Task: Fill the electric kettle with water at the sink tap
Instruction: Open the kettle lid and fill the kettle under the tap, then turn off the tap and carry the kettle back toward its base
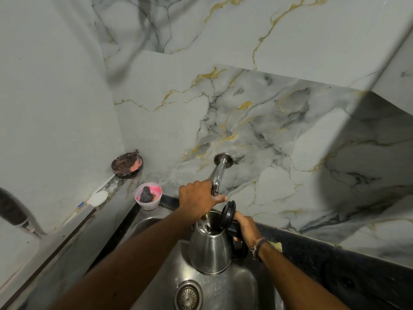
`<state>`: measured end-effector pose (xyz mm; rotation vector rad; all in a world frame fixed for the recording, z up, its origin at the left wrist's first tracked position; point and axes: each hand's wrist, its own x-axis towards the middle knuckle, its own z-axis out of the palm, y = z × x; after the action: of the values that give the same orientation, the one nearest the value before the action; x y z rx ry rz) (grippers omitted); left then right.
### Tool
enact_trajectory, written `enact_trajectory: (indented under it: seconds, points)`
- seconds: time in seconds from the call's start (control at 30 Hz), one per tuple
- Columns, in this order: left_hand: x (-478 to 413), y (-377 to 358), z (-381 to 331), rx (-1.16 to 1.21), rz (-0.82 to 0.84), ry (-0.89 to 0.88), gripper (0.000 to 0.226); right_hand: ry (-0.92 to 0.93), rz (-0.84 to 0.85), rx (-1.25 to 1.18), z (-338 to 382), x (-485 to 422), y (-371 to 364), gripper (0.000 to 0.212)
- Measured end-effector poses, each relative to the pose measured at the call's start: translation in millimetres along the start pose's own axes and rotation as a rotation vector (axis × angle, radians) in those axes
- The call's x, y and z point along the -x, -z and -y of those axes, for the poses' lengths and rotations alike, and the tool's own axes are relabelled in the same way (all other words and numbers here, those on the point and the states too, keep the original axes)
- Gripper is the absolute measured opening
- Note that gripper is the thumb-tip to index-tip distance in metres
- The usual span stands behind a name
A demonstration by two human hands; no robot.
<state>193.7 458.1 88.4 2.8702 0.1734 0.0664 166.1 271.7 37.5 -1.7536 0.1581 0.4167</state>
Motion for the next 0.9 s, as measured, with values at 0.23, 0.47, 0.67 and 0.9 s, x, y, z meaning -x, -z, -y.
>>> enact_trajectory:
  seconds: [0.23,0.47,0.67,0.9]
  points:
    - [3,2,1,0.036,-0.021,-0.004,0.066,0.007,-0.008,0.004,-6,-5,0,0.050]
    - [38,-38,54,1.206,-0.057,0.200,0.098,0.033,0.006,-0.010,-7,4,7,0.048]
    - [124,-131,71,1.182,0.177,0.287,0.178,0.045,-0.024,-0.067,-16,23,30,0.089]
    - [163,-167,18,1.160,0.132,0.093,0.177,0.043,-0.040,-0.089,-17,49,55,0.074]
